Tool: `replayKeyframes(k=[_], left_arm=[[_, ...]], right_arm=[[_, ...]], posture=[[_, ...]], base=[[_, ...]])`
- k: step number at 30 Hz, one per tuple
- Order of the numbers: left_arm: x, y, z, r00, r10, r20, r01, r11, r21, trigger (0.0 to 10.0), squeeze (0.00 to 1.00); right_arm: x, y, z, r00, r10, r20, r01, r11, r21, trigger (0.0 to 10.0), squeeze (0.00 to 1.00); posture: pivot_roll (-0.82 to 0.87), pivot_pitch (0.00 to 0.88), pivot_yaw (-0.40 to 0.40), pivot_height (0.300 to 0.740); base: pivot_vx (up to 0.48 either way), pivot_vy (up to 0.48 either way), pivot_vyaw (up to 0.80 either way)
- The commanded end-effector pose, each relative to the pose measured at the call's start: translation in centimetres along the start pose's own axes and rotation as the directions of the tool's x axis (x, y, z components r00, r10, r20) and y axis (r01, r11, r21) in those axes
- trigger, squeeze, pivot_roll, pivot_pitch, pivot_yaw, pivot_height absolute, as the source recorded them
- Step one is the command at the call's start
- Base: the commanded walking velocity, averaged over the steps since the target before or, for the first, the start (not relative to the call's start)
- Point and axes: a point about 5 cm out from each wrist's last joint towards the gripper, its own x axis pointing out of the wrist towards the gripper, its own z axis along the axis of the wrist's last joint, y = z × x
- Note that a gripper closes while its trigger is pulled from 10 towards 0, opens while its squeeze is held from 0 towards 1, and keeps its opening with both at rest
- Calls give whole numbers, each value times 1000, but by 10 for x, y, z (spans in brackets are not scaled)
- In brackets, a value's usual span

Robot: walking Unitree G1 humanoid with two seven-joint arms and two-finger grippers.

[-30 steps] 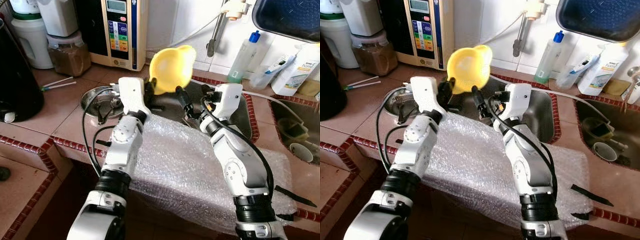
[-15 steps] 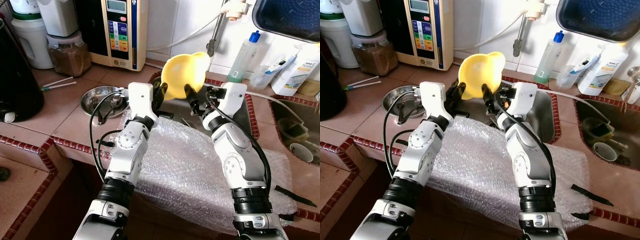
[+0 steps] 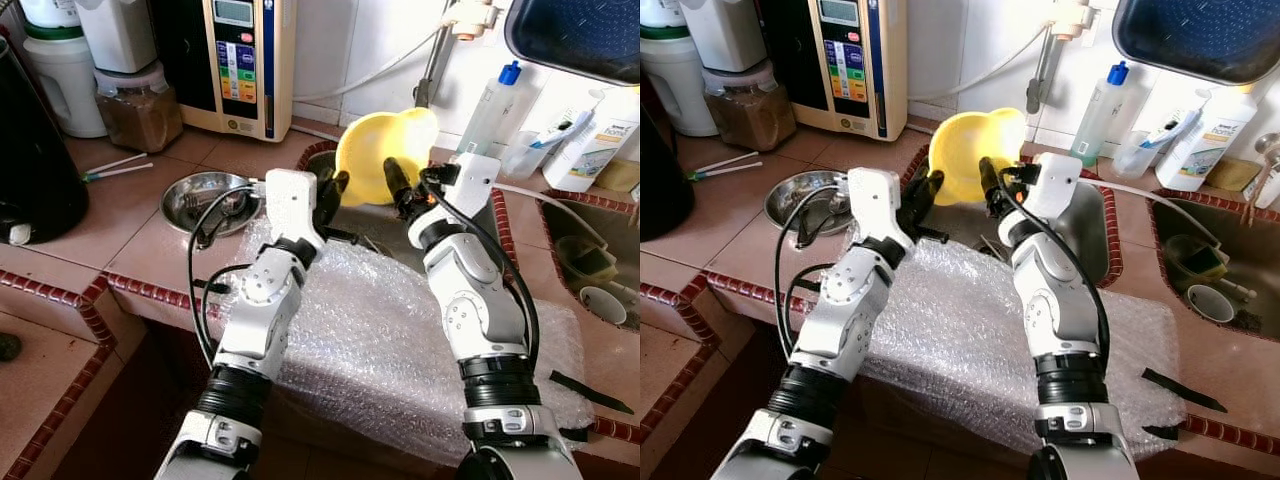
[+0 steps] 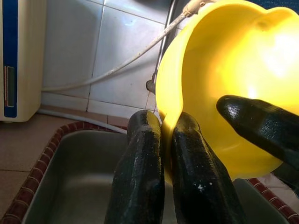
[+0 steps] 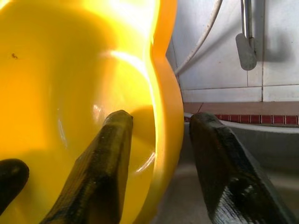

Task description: Kitchen organization

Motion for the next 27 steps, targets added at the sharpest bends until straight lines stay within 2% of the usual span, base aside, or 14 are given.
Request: replayKeyframes(k=[1, 13, 16, 21, 22, 23, 27], left_arm=[[1, -7, 6, 999, -27, 27, 27, 1000, 5, 0, 0], [1, -1, 6, 1000, 25, 18, -26, 999, 42, 0, 0], [-1, 6, 4, 998, 70, 10, -70, 995, 73, 0, 0], [1, 6, 4, 998, 68, 0, -68, 992, 108, 0, 0], [1, 6, 3, 998, 67, 0, -67, 992, 108, 1725, 0], [0, 4, 2, 998, 67, -8, -66, 994, 83, 9765, 0], [0, 3, 0, 997, 79, -20, -77, 992, 99, 10000, 0]], right_arm=[[1, -9, 6, 999, -42, 19, 42, 999, 4, 0, 0], [1, -16, 6, 997, -78, 22, 78, 997, -7, 0, 0], [2, -16, 7, 996, -81, 25, 81, 997, -13, 0, 0], [2, -17, 5, 996, -86, 22, 86, 996, -14, 0, 0], [2, -17, 5, 996, -86, 22, 87, 996, -15, 0, 0], [2, -17, 5, 996, -86, 23, 87, 996, -14, 0, 0], [2, -16, 5, 996, -88, 24, 88, 996, -14, 0, 0]], posture=[[29, 0, -93, 740], [19, 0, -98, 740], [19, 0, -97, 740], [24, 0, -97, 740], [23, 0, -95, 740], [23, 0, -93, 740], [26, 0, -91, 740]], base=[[0, 0, 0], [0, 0, 0], [0, 0, 0], [0, 0, 0], [0, 0, 0], [0, 0, 0], [0, 0, 0]])
